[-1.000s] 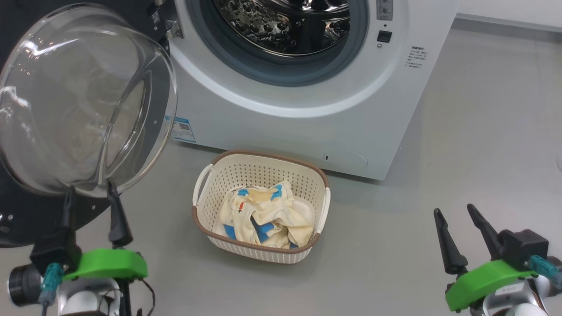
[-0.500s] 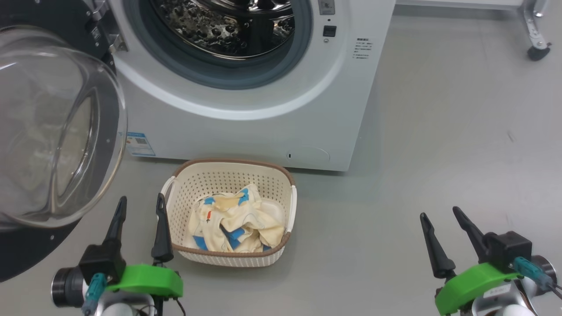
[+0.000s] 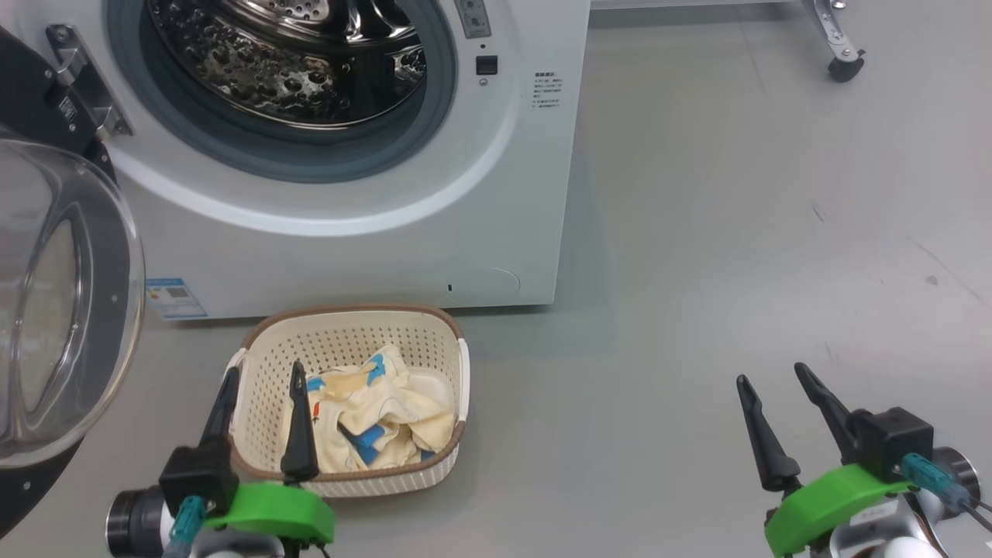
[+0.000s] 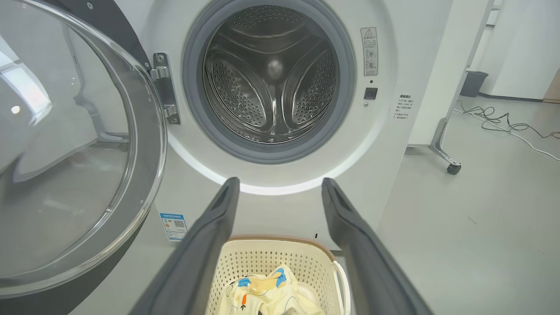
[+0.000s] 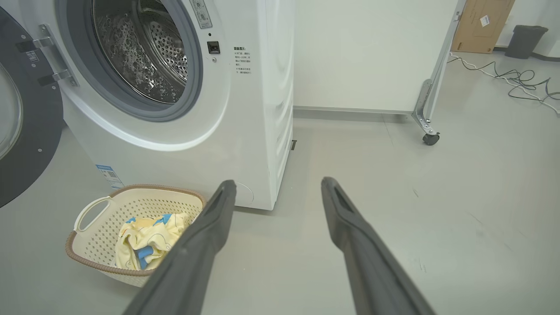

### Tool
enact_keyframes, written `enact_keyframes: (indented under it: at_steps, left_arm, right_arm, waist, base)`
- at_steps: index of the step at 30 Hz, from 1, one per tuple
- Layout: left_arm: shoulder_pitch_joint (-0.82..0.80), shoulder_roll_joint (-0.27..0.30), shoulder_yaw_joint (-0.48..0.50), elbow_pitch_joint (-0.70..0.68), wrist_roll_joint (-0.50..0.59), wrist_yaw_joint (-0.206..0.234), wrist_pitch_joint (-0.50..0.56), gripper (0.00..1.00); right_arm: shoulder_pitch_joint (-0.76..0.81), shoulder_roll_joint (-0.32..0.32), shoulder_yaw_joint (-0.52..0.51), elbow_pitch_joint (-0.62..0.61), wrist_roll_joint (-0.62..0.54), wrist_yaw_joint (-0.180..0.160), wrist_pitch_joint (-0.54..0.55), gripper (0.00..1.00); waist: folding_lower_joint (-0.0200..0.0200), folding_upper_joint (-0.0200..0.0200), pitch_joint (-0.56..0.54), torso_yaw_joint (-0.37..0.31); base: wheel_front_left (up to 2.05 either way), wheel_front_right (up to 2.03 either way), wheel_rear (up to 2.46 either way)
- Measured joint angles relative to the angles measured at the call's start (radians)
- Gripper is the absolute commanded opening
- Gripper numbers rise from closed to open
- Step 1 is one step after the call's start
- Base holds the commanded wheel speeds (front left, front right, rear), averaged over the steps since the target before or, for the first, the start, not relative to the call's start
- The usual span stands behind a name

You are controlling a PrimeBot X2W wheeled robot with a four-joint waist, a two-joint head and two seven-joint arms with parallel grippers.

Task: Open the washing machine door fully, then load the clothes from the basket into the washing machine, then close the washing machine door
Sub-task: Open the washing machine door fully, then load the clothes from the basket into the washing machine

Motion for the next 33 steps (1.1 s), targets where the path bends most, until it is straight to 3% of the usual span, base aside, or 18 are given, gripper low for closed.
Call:
enact_keyframes:
  at_steps: [33]
  left_arm:
    - [0.002,0.002,-0.007,0.059,0.010,0.034,0.000,1.00]
  right_arm:
    - [0.000,0.000,-0.004,0.001,0.000,0.000,0.000,1.00]
  waist:
    - [0.0000,0.0000,-0.001,-0.019]
  base:
    - [-0.05,0.05,0.00]
